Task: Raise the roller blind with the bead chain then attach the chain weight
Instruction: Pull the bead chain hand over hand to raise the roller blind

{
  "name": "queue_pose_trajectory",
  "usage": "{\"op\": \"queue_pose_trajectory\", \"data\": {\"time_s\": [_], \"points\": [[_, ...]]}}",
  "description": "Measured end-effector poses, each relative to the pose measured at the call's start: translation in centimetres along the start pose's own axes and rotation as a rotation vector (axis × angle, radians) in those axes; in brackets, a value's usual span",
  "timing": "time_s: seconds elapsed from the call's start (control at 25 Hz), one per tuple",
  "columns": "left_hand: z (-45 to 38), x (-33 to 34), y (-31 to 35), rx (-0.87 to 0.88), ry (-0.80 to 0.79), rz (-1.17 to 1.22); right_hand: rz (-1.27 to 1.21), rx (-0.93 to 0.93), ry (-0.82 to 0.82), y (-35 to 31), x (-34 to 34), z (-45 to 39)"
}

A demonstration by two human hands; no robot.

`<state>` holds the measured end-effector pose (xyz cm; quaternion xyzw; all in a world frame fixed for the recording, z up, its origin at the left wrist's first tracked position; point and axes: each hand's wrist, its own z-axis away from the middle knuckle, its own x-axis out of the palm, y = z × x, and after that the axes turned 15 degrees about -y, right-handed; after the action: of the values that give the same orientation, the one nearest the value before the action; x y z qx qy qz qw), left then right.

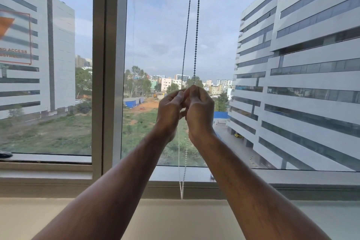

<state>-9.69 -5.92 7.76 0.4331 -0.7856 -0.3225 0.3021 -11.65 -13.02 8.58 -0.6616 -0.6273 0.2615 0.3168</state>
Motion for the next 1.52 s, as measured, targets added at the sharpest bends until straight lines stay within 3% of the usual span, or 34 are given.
{"op": "queue_pose_trajectory", "data": {"time_s": [0.44, 0.68, 0.92, 1.04, 1.28, 1.52], "points": [[-4.7, 2.7, 7.0, 0.056, -0.038, 0.006, -0.035, 0.106, -0.123, 5.7, 0.0, 6.1], [-4.7, 2.6, 5.9, 0.123, 0.077, -0.120, -0.102, 0.107, -0.159, 6.9, 0.1, 7.2], [-3.2, 2.0, 4.6, 0.176, 0.075, -0.131, -0.171, 0.188, -0.308, 7.4, -1.2, 6.1], [-1.9, 1.4, 3.1, 0.175, 0.080, -0.123, -0.225, 0.236, -0.281, 6.3, -2.2, 4.6], [-1.3, 1.2, 3.5, 0.211, 0.076, -0.136, -0.118, 0.288, -0.220, 4.2, -3.5, 0.1], [-1.2, 1.0, 3.2, 0.211, 0.077, -0.142, -0.065, 0.310, -0.308, 2.9, -4.2, -1.0]]}}
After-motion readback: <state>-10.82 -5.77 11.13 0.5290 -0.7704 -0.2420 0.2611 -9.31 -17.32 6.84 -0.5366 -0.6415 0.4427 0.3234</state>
